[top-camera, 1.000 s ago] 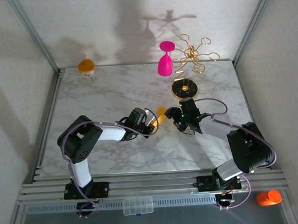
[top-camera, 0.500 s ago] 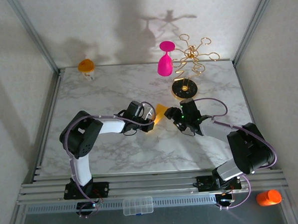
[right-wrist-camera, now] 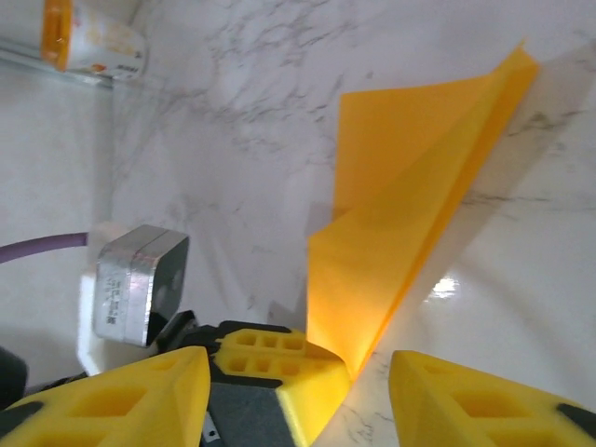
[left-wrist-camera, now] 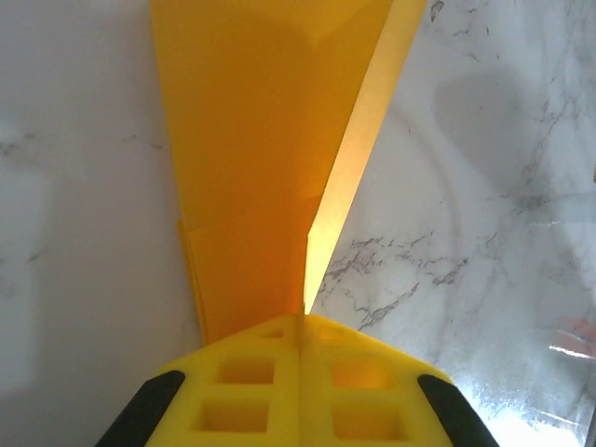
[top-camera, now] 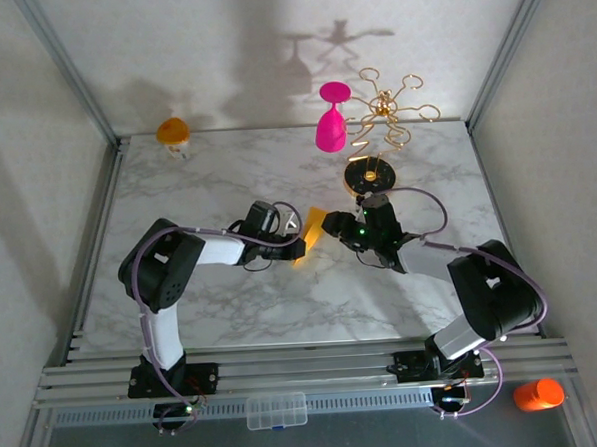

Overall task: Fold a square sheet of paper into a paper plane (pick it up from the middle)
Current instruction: Fold the wing for the fifth time at the center of the table.

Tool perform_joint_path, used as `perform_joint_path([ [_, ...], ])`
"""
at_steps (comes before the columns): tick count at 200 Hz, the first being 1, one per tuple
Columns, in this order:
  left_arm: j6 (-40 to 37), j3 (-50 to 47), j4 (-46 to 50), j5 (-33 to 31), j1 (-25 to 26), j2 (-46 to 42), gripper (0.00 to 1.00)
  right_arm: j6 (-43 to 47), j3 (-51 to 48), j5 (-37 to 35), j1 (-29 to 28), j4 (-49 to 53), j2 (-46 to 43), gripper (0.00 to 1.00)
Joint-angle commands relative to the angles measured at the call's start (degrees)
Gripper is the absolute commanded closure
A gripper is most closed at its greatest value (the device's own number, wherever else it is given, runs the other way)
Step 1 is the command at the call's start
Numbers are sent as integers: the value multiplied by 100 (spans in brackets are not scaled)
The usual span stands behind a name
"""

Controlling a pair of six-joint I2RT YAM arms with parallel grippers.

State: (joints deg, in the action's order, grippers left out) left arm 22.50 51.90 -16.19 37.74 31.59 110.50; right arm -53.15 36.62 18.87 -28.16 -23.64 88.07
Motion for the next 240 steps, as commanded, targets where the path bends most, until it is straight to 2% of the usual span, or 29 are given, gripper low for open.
perform_joint_path([
  [1, 568, -297, -157, 107, -39, -73, 100, 422, 32, 525, -35, -570, 249, 50],
  [42, 1148, -448, -500, 137, -91, -20, 100, 711, 471, 997, -40, -492, 896, 67],
  [72, 1408, -497, -532, 39, -118, 31, 100, 863, 672, 1132, -39, -520, 1229, 74],
  [144, 1747, -418, -432, 77, -132, 160, 100, 1171, 1204, 1404, -36, -365, 1978, 79],
  [240, 1907, -374, -401, 102, -145, 283, 100, 1298, 1479, 1653, -36, -334, 2521, 81],
])
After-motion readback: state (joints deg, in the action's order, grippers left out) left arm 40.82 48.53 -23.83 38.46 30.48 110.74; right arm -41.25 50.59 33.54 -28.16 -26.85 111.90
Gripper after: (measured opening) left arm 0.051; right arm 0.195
